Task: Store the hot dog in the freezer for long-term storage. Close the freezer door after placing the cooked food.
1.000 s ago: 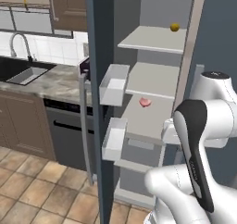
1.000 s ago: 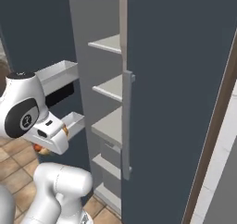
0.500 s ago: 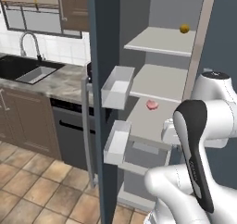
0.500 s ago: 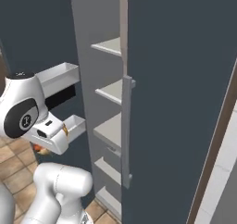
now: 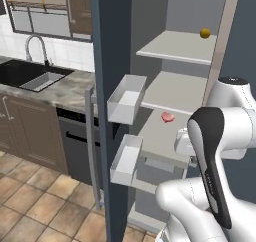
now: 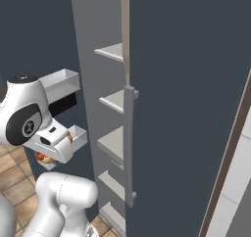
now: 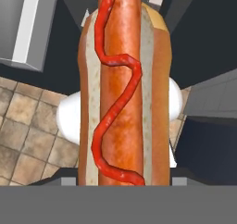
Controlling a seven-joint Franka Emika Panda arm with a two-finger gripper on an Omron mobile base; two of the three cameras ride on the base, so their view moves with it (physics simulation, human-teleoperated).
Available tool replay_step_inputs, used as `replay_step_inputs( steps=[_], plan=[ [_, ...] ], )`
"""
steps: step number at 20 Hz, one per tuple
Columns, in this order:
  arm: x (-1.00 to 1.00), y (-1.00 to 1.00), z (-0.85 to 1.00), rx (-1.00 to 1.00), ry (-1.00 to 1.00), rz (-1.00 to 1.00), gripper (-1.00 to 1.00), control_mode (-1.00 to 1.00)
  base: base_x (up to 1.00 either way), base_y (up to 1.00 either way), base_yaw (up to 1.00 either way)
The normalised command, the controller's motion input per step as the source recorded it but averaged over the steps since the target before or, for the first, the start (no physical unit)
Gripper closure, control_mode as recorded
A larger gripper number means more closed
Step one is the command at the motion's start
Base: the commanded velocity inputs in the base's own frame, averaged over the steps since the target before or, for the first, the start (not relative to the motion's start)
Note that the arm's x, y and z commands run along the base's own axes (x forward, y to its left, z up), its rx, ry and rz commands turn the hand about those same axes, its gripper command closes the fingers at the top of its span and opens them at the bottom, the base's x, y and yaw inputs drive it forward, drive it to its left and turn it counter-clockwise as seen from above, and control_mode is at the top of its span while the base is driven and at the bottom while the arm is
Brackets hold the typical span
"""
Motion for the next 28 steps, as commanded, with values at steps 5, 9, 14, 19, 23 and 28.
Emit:
replay_step_inputs(
  steps=[5,9,14,19,23,28],
  plan=[
    [0.00,0.00,0.00,0.00,0.00,0.00,1.00,1.00,0.32,-0.01,0.00],
    [0.00,0.00,0.00,0.00,0.00,0.00,1.00,1.00,0.41,-0.04,0.00],
    [0.00,0.00,0.00,0.00,0.00,0.00,1.00,1.00,0.32,0.00,0.00],
    [0.00,0.00,0.00,0.00,0.00,0.00,1.00,1.00,0.21,0.00,0.00],
    [0.00,0.00,0.00,0.00,0.00,0.00,1.00,1.00,0.32,0.00,0.00],
    [0.00,0.00,0.00,0.00,0.00,0.00,1.00,1.00,0.32,0.00,0.00]
  ],
)
